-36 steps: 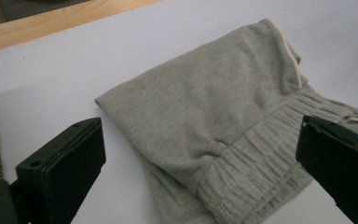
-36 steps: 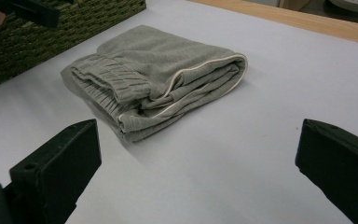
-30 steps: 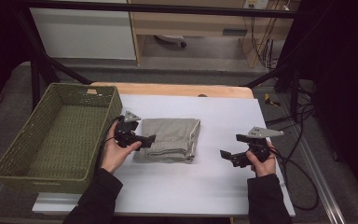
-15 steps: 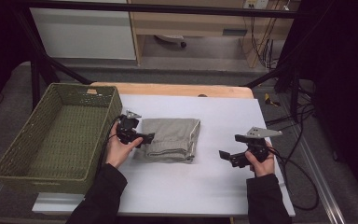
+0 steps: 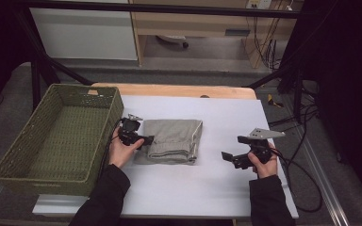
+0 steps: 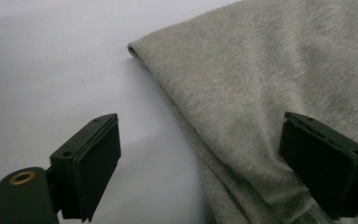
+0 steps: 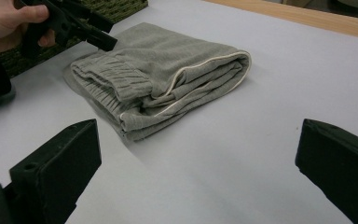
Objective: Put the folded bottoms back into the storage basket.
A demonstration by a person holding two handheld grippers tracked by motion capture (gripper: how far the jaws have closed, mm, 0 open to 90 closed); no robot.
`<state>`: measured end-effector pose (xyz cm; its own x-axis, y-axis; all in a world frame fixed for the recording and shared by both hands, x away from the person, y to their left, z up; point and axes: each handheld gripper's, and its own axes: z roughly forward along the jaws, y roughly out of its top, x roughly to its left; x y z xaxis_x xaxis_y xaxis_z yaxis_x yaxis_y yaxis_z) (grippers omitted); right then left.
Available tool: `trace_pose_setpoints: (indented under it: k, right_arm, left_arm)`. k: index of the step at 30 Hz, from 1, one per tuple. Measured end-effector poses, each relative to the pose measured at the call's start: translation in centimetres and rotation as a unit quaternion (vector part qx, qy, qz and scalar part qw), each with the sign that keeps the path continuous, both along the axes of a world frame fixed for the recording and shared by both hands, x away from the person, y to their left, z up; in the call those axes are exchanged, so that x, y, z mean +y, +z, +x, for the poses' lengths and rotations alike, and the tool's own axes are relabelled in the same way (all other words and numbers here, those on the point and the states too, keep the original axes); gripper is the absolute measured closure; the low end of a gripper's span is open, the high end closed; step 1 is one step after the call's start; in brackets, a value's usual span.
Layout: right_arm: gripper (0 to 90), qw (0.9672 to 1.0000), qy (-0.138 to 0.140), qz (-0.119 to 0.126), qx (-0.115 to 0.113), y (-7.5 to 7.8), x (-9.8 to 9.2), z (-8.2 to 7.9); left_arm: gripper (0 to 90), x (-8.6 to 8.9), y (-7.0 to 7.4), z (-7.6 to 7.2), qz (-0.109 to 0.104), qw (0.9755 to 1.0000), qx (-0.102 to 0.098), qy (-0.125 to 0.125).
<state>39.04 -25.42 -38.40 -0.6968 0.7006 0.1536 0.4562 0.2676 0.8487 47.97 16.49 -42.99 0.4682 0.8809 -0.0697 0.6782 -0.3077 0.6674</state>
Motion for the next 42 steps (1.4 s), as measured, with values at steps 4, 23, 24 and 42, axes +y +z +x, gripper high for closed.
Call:
trace_pose_setpoints:
  k: [4, 23, 24, 42]
  right_arm:
    - [0.8, 1.0, 0.0, 0.0, -0.001, 0.01, -0.01, 0.0]
    - [0.8, 1.0, -0.001, -0.002, 0.0, -0.11, 0.14, 0.03]
    - [0.8, 1.0, -0.001, -0.003, 0.001, -0.13, 0.19, 0.03]
    - [0.8, 1.0, 0.0, -0.001, 0.002, -0.25, 0.67, 0.26]
  left_arm:
    - [17.7, -0.19, -0.32, -0.01, 0.004, 1.0, 0.001, -0.003]
    - [52.5, -0.46, -0.82, 0.1, -0.021, 0.9992, 0.028, -0.018]
    - [54.3, -0.5, -0.86, 0.11, -0.021, 0.9991, 0.03, -0.018]
    - [76.4, -0.67, -1.0, 0.12, -0.035, 0.998, 0.042, -0.034]
